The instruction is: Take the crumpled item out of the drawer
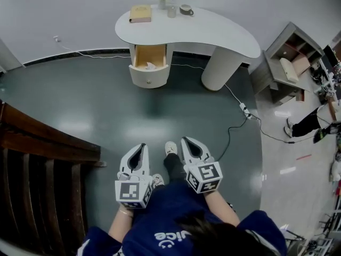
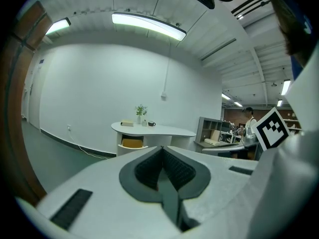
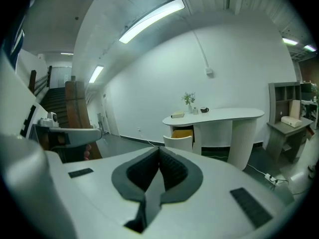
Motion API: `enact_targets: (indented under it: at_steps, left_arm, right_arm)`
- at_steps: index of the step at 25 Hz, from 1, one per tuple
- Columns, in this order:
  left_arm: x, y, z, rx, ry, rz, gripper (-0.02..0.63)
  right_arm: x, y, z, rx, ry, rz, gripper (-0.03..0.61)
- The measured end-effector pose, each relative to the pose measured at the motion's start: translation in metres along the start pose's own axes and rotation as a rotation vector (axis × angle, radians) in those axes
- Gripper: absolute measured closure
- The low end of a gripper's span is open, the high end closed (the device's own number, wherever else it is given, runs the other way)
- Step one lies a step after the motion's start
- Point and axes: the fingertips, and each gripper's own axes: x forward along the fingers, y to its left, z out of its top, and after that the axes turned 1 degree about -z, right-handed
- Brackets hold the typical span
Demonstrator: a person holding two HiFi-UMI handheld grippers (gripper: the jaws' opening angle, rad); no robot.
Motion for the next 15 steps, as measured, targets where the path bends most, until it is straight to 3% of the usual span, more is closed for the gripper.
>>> enact_targets:
  at_steps: [15]
  left_arm:
    - [0.123, 0.054, 0.040, -0.001, -0.004, 0.145, 0.609]
  right_arm:
    - [0.141, -0.056, 0.062, -0.051, 0.013, 0.150, 0.571]
